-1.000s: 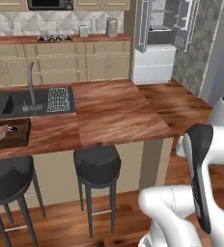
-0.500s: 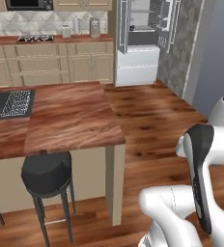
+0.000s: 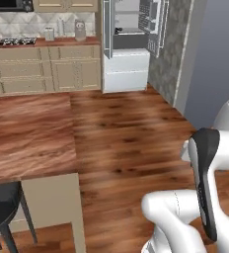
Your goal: Gather the avocado and eggplant from the fridge and place them on a tray on the dining counter. Then gather the steak and chicken drumstick from the fridge and place them on the other tray.
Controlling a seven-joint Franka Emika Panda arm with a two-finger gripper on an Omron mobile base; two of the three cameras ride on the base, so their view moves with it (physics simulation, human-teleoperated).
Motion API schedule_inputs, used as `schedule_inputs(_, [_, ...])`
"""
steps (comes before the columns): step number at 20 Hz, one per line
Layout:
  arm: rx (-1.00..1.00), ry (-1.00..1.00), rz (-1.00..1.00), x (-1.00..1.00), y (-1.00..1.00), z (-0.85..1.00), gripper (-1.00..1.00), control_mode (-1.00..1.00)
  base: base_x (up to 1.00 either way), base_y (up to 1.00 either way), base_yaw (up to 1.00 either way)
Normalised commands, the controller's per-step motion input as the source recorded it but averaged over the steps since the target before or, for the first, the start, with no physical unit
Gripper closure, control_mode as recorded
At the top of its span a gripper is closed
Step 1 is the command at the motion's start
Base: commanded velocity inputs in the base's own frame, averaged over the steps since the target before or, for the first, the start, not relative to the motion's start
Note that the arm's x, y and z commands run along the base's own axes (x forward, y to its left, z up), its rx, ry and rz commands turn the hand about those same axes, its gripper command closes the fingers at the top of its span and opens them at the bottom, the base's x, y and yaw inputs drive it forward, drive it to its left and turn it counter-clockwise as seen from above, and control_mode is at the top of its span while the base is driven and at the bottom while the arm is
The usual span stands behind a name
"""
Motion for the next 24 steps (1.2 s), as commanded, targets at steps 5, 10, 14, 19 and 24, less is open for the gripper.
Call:
schedule_inputs(5, [0.0,0.0,0.0,0.0,0.0,0.0,-1.0,1.0,0.99,-0.82,0.02])
schedule_inputs(10, [0.0,0.0,0.0,0.0,0.0,0.0,-1.0,1.0,1.0,-0.78,0.01])
schedule_inputs(14, [0.0,0.0,0.0,0.0,0.0,0.0,-1.0,1.0,1.0,-0.75,0.03])
schedule_inputs(19, [0.0,0.0,0.0,0.0,0.0,0.0,-1.0,1.0,1.0,-0.66,0.04])
schedule_inputs(24, [0.0,0.0,0.0,0.0,0.0,0.0,-1.0,1.0,1.0,-0.52,0.06])
